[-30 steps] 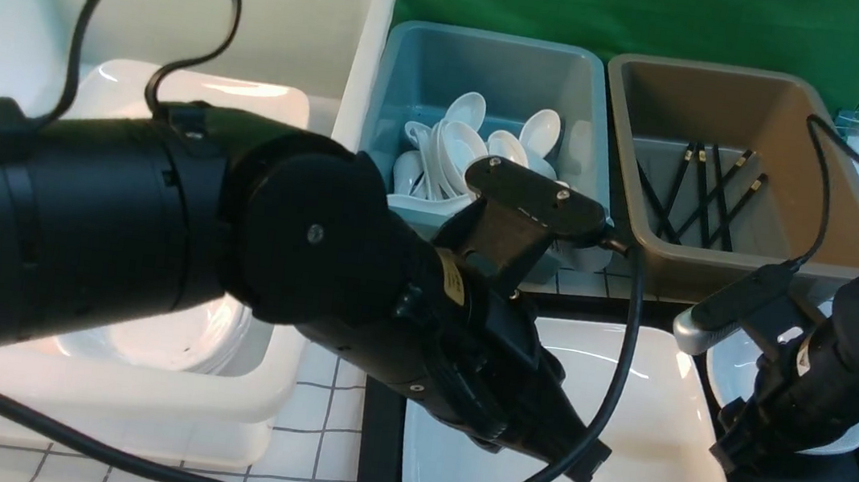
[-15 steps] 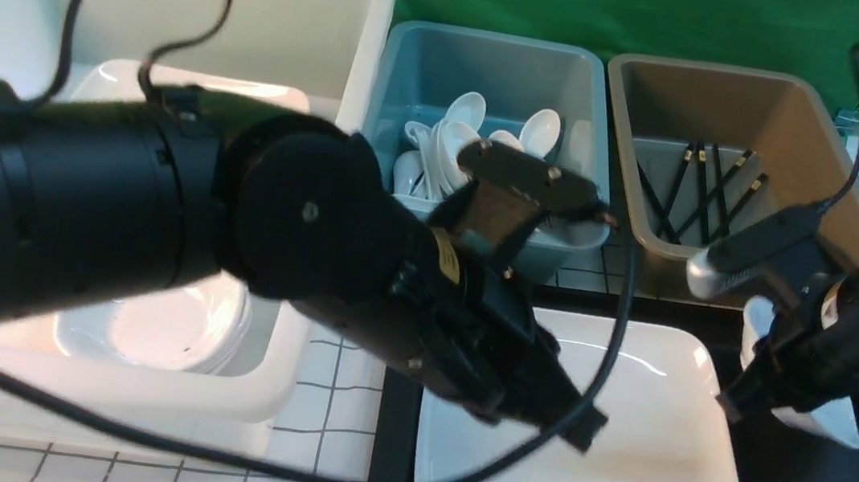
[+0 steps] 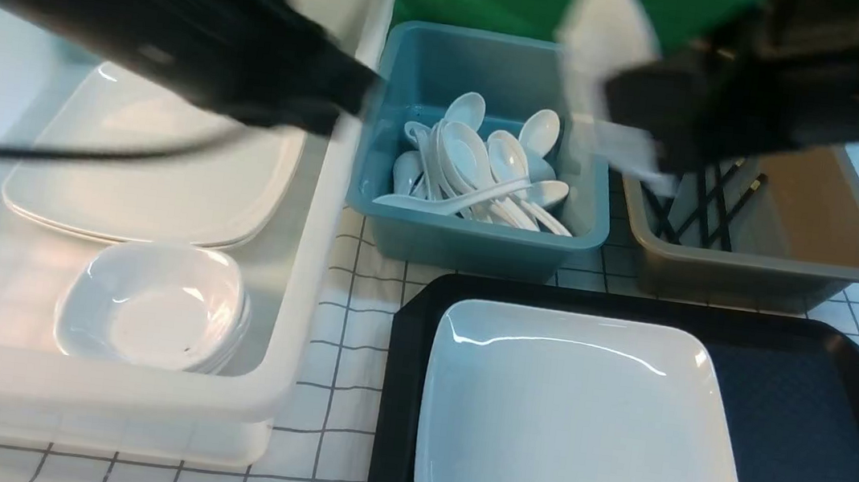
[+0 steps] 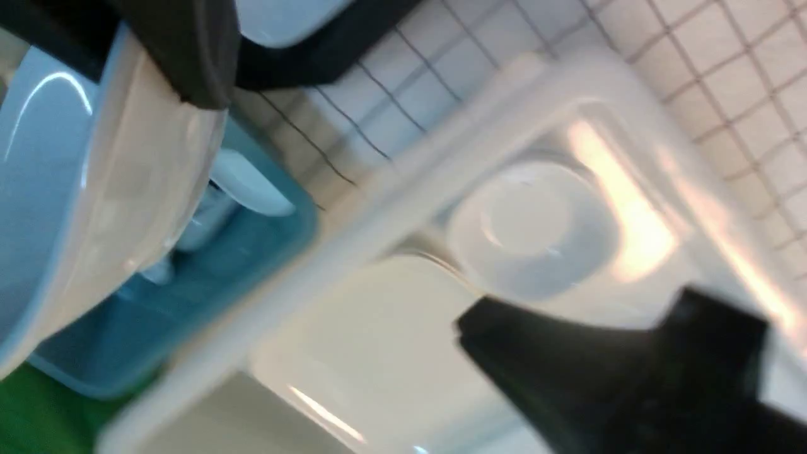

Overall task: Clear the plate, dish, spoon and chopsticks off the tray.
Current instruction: Use the right arm to put the small plate into the large storage box on the left

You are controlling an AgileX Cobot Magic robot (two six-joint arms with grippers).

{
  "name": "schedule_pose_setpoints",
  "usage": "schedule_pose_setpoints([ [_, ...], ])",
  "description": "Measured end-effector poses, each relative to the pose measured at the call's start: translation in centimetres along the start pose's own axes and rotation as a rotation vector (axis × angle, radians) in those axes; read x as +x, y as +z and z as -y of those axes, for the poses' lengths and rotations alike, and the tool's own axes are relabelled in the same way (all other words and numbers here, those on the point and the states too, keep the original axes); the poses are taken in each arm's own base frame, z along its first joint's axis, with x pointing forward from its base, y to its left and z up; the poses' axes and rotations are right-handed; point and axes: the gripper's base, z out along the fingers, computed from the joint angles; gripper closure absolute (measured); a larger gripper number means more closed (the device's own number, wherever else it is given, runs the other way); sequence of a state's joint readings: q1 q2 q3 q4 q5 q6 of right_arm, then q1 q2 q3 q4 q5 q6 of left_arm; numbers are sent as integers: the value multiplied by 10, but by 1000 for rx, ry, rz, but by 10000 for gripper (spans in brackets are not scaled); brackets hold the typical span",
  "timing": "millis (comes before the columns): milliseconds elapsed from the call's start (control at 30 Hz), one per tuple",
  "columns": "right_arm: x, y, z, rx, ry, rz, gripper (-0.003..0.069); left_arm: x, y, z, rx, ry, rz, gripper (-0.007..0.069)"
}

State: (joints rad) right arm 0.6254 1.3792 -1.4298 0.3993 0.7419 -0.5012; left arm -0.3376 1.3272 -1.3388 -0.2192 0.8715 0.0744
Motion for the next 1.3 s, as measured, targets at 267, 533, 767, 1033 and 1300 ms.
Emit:
schedule_pose_setpoints([
  [267,-32,96,-71,-254,-122,-30,618,23,-79,-73,-277,-217,126,627],
  [533,-17,192,-110,-340,-172,-124,618,77,-98,-103,-435,-405,154,627],
  [767,16,250,-115,-320,-190,-192,613,90,-95,-105,-441,-423,141,627],
  [1033,27,263,-114,-304,-184,-219,460,88,-94,-101,-398,-421,157,627],
  [1300,9,237,-114,-318,-157,-222,162,86,-93,-100,-375,-401,166,627],
])
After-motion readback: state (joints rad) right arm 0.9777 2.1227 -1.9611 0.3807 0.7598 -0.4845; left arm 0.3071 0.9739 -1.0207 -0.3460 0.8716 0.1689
